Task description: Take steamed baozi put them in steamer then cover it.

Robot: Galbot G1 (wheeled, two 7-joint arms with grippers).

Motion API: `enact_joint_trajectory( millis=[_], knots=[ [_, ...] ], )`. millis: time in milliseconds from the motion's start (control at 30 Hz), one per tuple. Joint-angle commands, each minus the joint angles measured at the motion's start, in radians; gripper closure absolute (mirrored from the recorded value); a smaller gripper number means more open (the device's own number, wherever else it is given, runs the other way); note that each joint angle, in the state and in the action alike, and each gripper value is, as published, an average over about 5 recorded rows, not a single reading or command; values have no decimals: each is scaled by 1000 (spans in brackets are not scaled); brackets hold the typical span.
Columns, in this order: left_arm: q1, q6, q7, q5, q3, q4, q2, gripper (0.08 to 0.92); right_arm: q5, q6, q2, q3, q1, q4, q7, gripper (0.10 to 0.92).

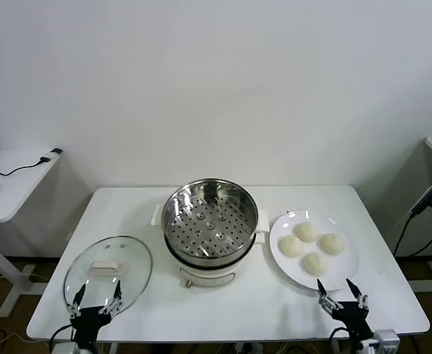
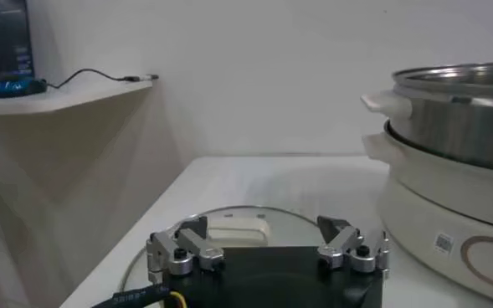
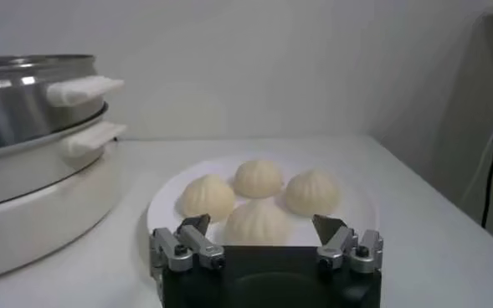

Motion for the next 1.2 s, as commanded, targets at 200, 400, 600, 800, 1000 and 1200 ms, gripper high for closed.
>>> enact_joint_trajectory(
  millis=[200, 400, 600, 800, 1000, 1200],
  knots=[
    [0, -8, -1, 0, 8, 4, 13, 177, -55, -204, -217, -49, 438, -111, -17, 203],
    [-11, -9, -1, -2, 17, 2, 19, 177, -74, -232, -487, -370, 826, -344, -319, 203],
    [-19, -8, -1, -1, 23, 6, 19, 177, -155, -192, -678, -891, 1241, -477, -718, 203],
    [-20, -9, 0, 2, 28, 7, 14, 177, -275, 48, -670, -1488, 1777, -687, -1186, 203],
    [-26, -14, 0, 5, 30, 22, 11, 177, -295, 155, -555, -1909, 2107, -835, -1370, 203],
    [-34, -20, 0, 6, 29, 42, 14, 177, -248, 136, -391, -1960, 2094, -959, -1372, 203]
  ],
)
